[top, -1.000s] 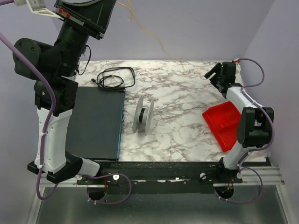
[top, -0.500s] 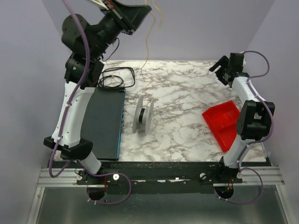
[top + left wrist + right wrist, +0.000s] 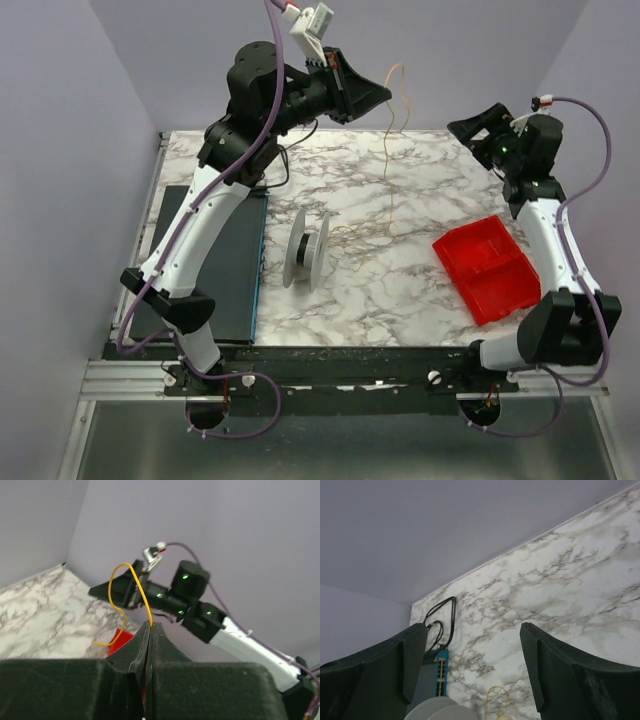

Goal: Wrap the cables

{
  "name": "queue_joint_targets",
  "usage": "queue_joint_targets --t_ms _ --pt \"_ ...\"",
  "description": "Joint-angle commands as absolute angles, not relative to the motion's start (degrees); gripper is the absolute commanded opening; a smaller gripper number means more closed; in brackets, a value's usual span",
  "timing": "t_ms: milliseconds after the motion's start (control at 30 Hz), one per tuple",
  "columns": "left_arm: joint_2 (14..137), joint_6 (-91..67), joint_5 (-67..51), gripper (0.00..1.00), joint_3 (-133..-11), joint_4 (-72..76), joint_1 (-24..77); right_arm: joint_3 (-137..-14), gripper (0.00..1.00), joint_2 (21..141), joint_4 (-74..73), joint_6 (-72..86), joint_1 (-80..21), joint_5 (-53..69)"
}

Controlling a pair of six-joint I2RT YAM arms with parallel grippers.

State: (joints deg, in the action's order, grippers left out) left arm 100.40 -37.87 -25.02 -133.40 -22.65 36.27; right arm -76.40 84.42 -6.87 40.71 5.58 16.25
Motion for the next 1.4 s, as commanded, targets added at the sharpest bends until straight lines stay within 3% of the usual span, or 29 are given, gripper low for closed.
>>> queue_joint_targets --t_ms 0,167,467,767,1233,1367 --pt "95.4 -32.7 -28.1 0.00 -123.9 -27.2 36.3 -66.1 0.82 75.9 6.3 43.1 5.5 30.0" --pt "91.1 -29.6 -31.5 0.00 -112.0 -27.9 36.4 -53.0 0.81 67.3 16.5 43.1 1.9 36.8" --pt "84.5 -41.9 -8.5 0.00 -95.5 -23.0 38.4 -49.2 0.70 57.1 5.8 35.2 -17.8 16.8" --pt "85.9 -51.4 -0.5 0.00 -95.8 -26.9 40.8 -52.9 0.60 59.9 3.0 20.5 -32.6 4.2" --pt "86.4 -57.6 3.0 0.00 -94.7 -29.3 41.5 -56.6 0.54 68.1 9.0 14.5 -42.4 -9.7" --pt "85.9 -58.3 3.0 0.00 -93.1 -28.9 41.7 -57.5 0.45 69.8 10.6 14.9 -43.1 -14.4"
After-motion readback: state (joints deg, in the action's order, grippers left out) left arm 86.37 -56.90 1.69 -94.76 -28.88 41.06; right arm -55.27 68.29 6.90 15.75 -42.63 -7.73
